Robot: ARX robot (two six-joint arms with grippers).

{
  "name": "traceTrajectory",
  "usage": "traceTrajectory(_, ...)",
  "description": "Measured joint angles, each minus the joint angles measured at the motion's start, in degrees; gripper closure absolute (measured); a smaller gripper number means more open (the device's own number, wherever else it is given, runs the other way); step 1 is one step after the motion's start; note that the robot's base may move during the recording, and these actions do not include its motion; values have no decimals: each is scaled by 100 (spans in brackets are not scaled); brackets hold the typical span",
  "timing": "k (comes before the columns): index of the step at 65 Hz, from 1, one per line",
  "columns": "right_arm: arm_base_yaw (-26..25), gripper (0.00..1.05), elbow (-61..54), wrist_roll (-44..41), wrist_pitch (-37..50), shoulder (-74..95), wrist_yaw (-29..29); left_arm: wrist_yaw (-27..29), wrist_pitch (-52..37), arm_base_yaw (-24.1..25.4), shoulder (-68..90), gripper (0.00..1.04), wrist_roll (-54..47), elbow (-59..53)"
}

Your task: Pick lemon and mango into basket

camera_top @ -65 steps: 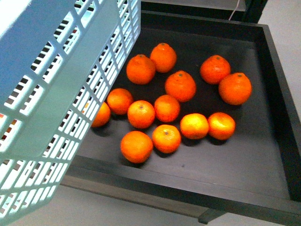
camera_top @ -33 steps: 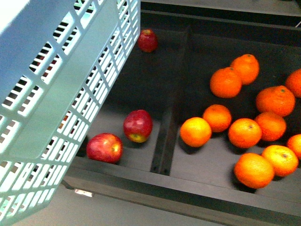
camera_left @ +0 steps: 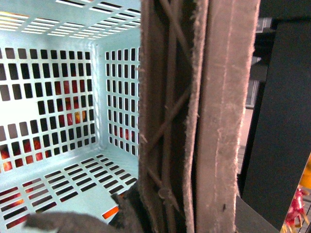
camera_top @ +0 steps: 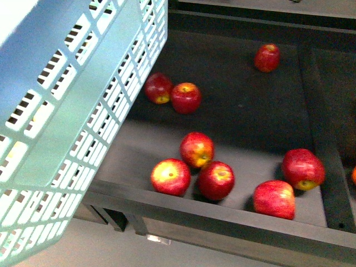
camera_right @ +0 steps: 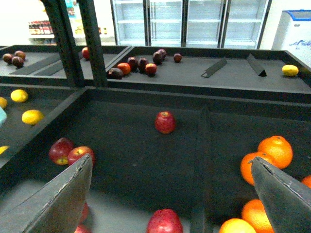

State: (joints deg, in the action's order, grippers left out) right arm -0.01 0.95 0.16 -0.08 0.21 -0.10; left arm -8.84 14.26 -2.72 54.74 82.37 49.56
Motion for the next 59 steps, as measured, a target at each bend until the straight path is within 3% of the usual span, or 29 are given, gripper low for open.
traceTrajectory(59, 2, 9, 0, 0, 0, 0, 11, 4, 2, 7, -2, 90, 0, 0)
